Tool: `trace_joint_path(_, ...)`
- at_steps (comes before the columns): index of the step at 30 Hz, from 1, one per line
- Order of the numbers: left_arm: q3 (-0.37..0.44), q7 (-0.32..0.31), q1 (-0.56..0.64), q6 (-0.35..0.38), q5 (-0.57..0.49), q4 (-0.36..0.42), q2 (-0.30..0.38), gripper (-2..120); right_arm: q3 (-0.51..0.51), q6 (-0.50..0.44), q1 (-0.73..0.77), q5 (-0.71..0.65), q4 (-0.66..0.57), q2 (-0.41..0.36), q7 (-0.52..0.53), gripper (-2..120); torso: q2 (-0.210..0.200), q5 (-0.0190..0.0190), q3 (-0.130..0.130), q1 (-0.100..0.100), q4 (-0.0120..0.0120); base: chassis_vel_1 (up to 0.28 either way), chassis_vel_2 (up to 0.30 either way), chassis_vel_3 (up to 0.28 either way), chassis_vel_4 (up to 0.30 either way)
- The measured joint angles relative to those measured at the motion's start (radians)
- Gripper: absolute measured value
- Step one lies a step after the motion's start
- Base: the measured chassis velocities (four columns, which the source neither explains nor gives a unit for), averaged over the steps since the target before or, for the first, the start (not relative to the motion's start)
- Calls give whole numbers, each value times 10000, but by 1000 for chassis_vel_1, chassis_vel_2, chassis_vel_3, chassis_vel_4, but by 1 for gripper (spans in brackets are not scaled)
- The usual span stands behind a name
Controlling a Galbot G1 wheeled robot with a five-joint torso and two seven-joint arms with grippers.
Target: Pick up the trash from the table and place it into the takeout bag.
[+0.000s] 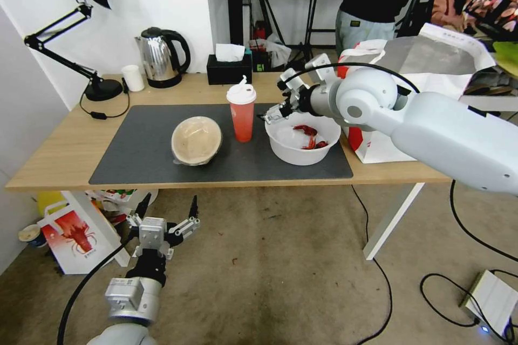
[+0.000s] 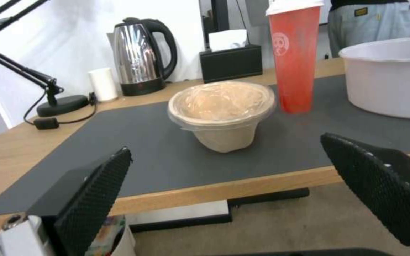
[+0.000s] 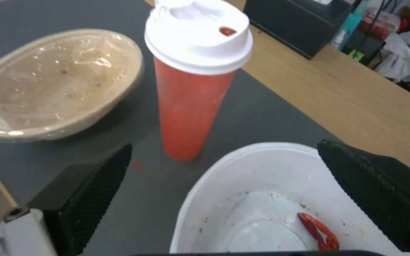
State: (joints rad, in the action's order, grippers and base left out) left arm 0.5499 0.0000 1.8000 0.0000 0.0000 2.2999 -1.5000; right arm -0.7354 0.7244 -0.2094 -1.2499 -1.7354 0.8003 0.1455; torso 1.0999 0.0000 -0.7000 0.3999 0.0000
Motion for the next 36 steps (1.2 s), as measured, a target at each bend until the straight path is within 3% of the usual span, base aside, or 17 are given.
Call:
trace_joint_path(7,0,0,1,0,0,0,0,100,-161,-5,-31,44,70,-32,17,100,1,0,0,0,0,0,0,0,0)
trace_joint_path(18,1,0,0,0,0,0,0,100,-369,-10,186,-697,40,239,1134,100,2,0,0,0,0,0,0,0,0)
trace_joint_path(26,1,0,0,0,0,0,0,100,-296,-11,423,-2036,-20,606,2825,100,1,-2,0,0,0,0,0,0,0)
trace_joint_path(28,0,0,0,0,0,0,0,100,-232,-11,503,-2639,-64,768,3671,100,1,-1,0,0,1,0,0,0,0)
trace_joint_path(36,1,0,0,0,0,0,0,100,-177,-11,669,-3465,-61,878,4631,100,1,-1,0,0,0,0,0,0,0)
